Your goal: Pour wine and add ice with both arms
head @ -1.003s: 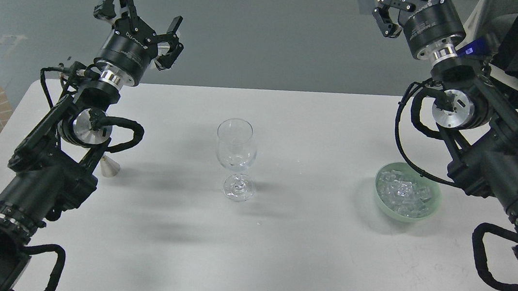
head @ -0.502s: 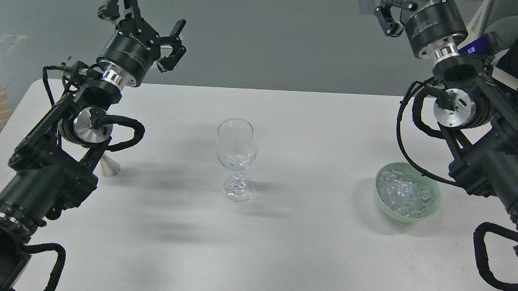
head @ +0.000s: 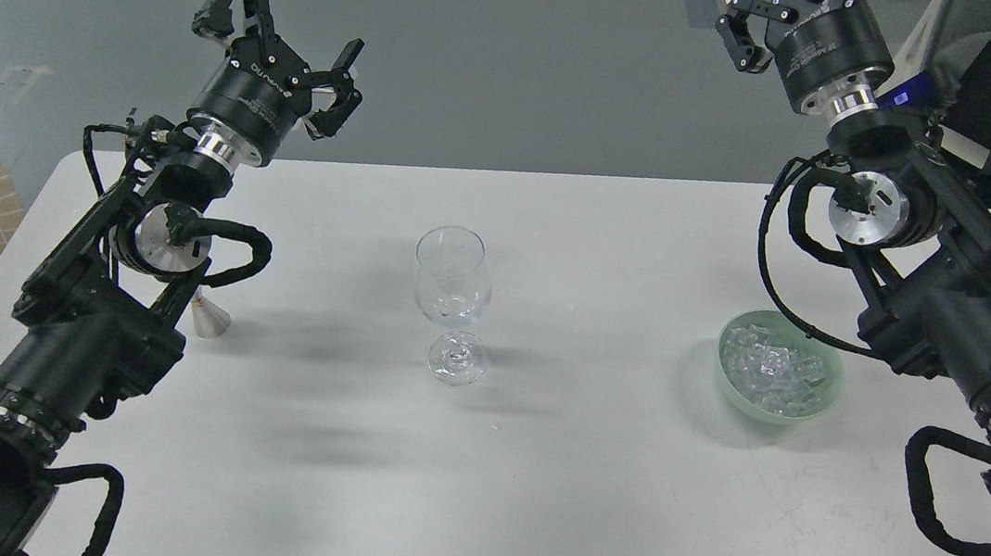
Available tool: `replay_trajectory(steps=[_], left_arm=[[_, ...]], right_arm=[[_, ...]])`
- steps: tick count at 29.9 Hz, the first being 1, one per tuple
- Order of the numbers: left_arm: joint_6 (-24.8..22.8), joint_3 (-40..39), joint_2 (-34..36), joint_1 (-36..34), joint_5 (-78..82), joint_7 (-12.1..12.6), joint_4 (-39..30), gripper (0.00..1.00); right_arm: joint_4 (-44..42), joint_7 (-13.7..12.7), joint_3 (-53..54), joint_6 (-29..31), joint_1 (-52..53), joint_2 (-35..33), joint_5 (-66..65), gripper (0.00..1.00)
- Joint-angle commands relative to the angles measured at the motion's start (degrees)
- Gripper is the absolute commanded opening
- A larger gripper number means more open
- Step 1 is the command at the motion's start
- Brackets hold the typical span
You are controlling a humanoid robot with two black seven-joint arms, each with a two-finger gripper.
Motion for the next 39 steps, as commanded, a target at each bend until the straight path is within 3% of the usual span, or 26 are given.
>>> replay_trajectory(steps=[1,6,10,12,20,25,27,29,33,39], left_arm=[[-0.3,-0.2,-0.4,0.0,-0.2,0.6,0.0,0.99],[-0.7,-0.2,-0.5,-0.1,-0.4,0.8,0.0,0.99],[-1.0,-0.3,-0.6,-0.2,-2.0,4.6,0.0,0.99],[-1.1,-0.3,-0.6,-0.2,-2.7,5.3,0.0,0.99],[-0.8,-2.3,-0.3,0.2,-7.5,6.5,-0.8,0.97],[3.9,-5.8,1.6,4.7,-10.9,12.4,-9.6,0.94],[8.5,-9.2,3.4,8.6,-13.4,16.5,-17.0,0.94],[11.0,-11.7,4.5,12.2,-14.5,18.2,-22.6,0.94],[16.2,-14.5,7.2,18.7,-15.6,18.5,-31.5,0.94],[17.6,-19.9,9.4,30.6,-20.8,18.5,-37.4,0.94]], right_arm=[[0.0,0.0,0.0,0.1,0.1,0.0,0.0,1.00],[0.0,-0.4,0.0,0.0,0.1,-0.1,0.0,1.00],[0.0,-0.7,0.0,0.0,0.2,-0.1,0.0,1.00],[-0.1,-0.7,-0.1,0.0,0.4,-0.2,-0.1,1.00],[-0.1,-0.8,-0.3,-0.6,0.4,-0.1,-0.1,1.00],[-0.1,-1.1,-0.3,-0.8,0.4,0.0,0.0,1.00],[-0.1,-1.2,-0.4,-0.9,0.4,0.1,-0.1,1.00],[-0.1,-1.2,-0.4,-1.0,0.4,0.1,-0.1,1.00],[-0.1,-1.5,-0.3,-1.6,0.4,0.1,0.0,1.00],[0.0,-1.6,-0.4,-1.7,0.4,0.1,0.0,1.00]])
